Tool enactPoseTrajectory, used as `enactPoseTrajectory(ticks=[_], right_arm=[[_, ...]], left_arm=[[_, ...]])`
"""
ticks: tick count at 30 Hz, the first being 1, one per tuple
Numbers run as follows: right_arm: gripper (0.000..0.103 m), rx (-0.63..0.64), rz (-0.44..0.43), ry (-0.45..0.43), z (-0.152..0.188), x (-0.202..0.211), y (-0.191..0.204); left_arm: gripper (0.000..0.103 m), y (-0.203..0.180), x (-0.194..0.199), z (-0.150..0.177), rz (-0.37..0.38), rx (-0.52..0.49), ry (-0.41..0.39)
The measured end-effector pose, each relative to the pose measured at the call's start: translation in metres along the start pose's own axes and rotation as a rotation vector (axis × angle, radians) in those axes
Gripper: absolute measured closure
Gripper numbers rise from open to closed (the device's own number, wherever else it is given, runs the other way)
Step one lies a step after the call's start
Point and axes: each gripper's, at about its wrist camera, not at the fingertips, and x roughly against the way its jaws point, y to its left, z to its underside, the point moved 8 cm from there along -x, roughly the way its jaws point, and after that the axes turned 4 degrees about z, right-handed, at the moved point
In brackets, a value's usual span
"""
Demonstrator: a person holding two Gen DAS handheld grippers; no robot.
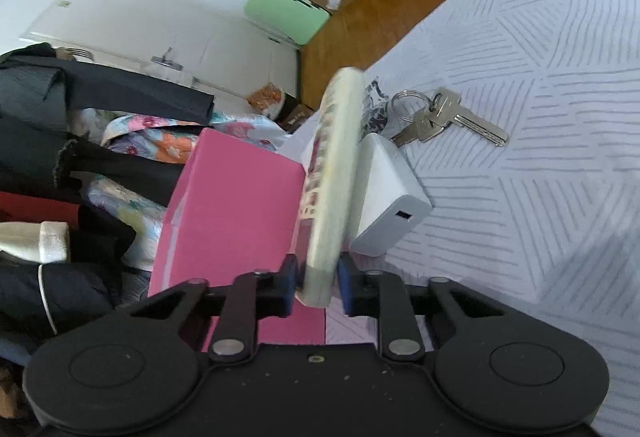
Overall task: Organize rigid objects
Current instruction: 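Grasp the cream remote with pink buttons with the right gripper, then carry the cream remote into the pink box and open the right gripper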
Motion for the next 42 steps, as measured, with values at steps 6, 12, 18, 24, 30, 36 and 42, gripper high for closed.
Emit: enactPoseTrajectory(ticks=[6, 12, 18, 24, 30, 36, 42], right_arm=[[0.083, 0.103, 0.053, 0.017, 0.025, 0.024, 0.003], [0.083, 0.154, 0.09, 0.027, 0.042, 0.061, -0.003], [0.082, 0.268, 0.2, 0.042, 0.058, 0.084, -0.012], [0.077, 0.37, 0.337, 0.014, 0.056, 0.094, -0.02], [0.051, 0.599, 0.449, -0.049, 0.05, 0.085, -0.006], [0.038, 0.764, 0.478, -0.002, 0.052, 0.048, 0.009], [0.044, 0.827, 0.509, -0.017, 0.048, 0.032, 0.01]], left_arm=[[0.096, 0.001, 0.0, 0.0, 0.0, 0.003, -0.002], [0.096, 0.001, 0.0, 0.0, 0.0, 0.002, -0.002], [0.096, 0.001, 0.0, 0.0, 0.001, 0.005, -0.002], [0.096, 0.001, 0.001, 0.0, -0.002, 0.001, -0.002], [0.096, 0.002, 0.0, 0.0, 0.0, 0.002, -0.001], [0.096, 0.0, 0.0, 0.0, 0.001, 0.006, -0.002], [0.096, 0.0, 0.0, 0.0, 0.002, 0.008, -0.003]])
